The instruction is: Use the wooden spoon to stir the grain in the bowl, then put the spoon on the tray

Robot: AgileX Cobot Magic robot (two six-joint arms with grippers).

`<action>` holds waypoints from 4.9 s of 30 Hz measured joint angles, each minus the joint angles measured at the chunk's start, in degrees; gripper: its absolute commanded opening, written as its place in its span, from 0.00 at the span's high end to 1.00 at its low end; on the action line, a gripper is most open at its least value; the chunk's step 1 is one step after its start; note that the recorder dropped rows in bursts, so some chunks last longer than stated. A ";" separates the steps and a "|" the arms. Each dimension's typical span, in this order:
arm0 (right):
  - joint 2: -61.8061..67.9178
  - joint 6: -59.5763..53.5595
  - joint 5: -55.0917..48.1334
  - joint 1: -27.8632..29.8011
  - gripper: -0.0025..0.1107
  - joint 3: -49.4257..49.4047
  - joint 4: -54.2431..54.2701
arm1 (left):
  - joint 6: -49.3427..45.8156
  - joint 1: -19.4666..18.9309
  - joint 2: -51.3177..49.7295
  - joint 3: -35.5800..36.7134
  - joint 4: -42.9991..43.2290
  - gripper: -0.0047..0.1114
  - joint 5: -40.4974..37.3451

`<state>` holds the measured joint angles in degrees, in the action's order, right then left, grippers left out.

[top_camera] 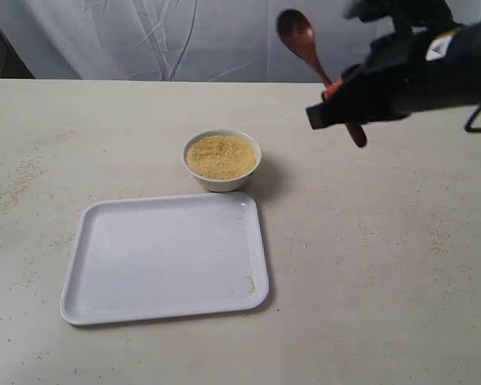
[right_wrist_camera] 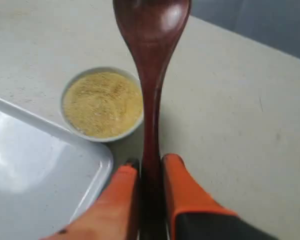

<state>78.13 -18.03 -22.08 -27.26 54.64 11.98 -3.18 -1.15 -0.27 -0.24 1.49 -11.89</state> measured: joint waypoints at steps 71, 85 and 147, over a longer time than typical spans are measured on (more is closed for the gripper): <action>46.79 21.16 -36.03 -22.02 0.97 28.86 -72.64 | 0.00 0.00 0.00 0.00 0.00 0.96 0.00; 46.79 21.16 -43.60 -29.61 0.97 28.86 -77.79 | 0.00 0.00 0.00 0.00 0.00 0.96 0.00; 42.88 9.79 -13.42 -28.85 0.98 28.86 -10.92 | 0.00 0.00 0.00 0.00 0.00 0.96 0.00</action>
<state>121.01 -8.24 -35.50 -56.11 83.50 1.07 -3.18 -1.15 -0.27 -0.24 1.49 -11.89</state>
